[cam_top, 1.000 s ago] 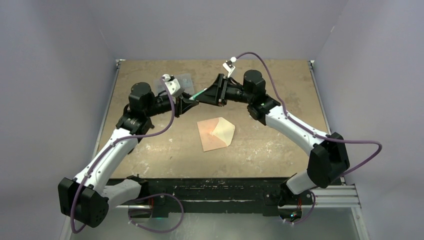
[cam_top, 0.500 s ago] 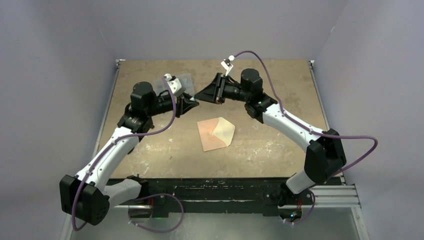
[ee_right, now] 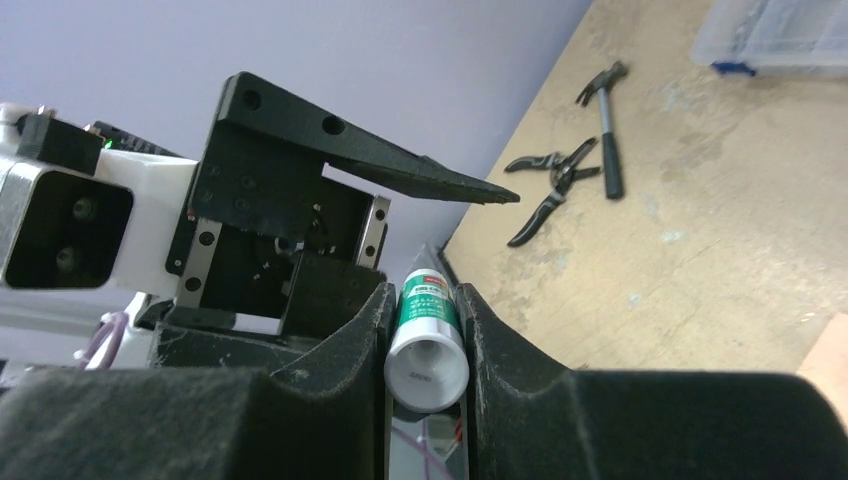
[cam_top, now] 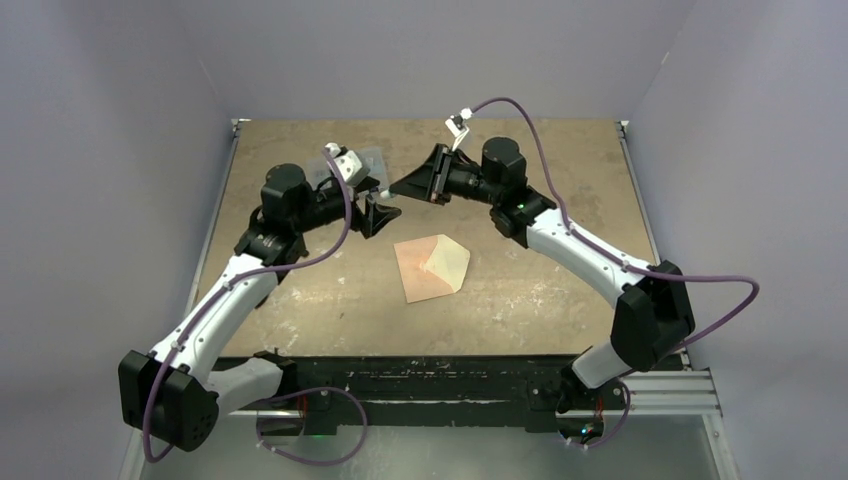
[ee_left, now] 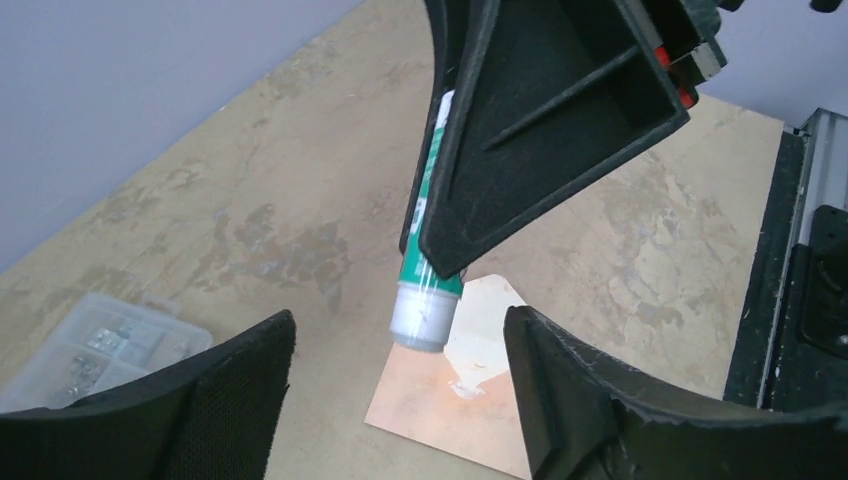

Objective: Place the letter into the envelope and seal it

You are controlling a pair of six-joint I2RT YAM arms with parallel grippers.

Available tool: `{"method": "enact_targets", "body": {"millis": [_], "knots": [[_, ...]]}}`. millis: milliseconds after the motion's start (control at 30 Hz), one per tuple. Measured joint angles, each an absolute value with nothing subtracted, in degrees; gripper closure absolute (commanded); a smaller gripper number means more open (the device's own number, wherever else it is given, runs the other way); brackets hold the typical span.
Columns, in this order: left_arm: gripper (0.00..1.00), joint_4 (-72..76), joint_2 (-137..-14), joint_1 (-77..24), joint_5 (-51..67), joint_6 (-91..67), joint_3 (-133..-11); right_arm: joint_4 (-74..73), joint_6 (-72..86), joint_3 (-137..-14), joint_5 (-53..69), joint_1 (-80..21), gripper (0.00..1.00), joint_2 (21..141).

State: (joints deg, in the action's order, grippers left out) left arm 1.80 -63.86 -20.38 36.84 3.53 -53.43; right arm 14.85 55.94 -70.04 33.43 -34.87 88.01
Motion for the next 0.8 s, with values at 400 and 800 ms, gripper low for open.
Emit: {"method": "enact_targets", "body": {"millis": [400,800], "knots": [[0.04,3.53,-53.06,-20.36,29.36,-6.46,-50.41,9.54,44.16,-63.31,16.47,-34.72,1.00,78.00],[0.67,2.63,-60.12,-20.32,19.66,-18.46,-49.87,7.60,34.35,-52.58,-4.58,-41.60,1.00,76.66]]}}
